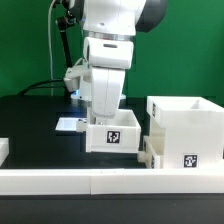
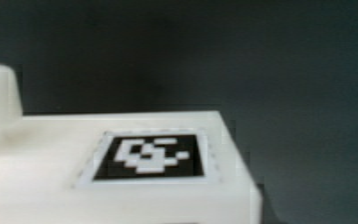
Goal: Assemble drawer
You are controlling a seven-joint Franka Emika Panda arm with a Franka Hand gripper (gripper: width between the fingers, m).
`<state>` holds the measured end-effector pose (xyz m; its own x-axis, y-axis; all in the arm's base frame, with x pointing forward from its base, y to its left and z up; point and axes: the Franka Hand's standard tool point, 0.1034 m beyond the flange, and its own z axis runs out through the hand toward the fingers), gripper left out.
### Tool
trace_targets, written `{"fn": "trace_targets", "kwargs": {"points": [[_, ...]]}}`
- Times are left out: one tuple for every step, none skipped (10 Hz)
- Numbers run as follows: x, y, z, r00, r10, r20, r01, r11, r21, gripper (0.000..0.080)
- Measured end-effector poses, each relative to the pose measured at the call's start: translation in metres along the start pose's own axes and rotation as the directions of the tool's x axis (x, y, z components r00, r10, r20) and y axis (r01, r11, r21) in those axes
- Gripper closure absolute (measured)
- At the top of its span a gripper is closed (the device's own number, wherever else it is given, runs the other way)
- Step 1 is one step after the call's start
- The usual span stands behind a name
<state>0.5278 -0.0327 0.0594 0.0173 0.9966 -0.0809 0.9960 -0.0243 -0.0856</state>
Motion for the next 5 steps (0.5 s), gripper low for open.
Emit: {"fn": "trace_targets", "kwargs": {"points": [[0.003,0.011,-0.001,1.000,-0.002,-0.004,0.002,1.000,-0.001,0.0755],[0.005,0.020,-0.002,1.000,-0.003,-0.006,0.003,1.000,-0.008,0.0755],[0.008,0.025,-0.005,1.000,-0.003,-0.009,0.002,0.999,-0.041,0.0755],[0.008,0.023,-0.003,1.000,-0.003,-0.009,0.002,0.999,-0.035,0.0755],[0.008,0.024,-0.003,1.000,-0.002,-0.010,0.002,0.999,-0.038,0.0755]]}}
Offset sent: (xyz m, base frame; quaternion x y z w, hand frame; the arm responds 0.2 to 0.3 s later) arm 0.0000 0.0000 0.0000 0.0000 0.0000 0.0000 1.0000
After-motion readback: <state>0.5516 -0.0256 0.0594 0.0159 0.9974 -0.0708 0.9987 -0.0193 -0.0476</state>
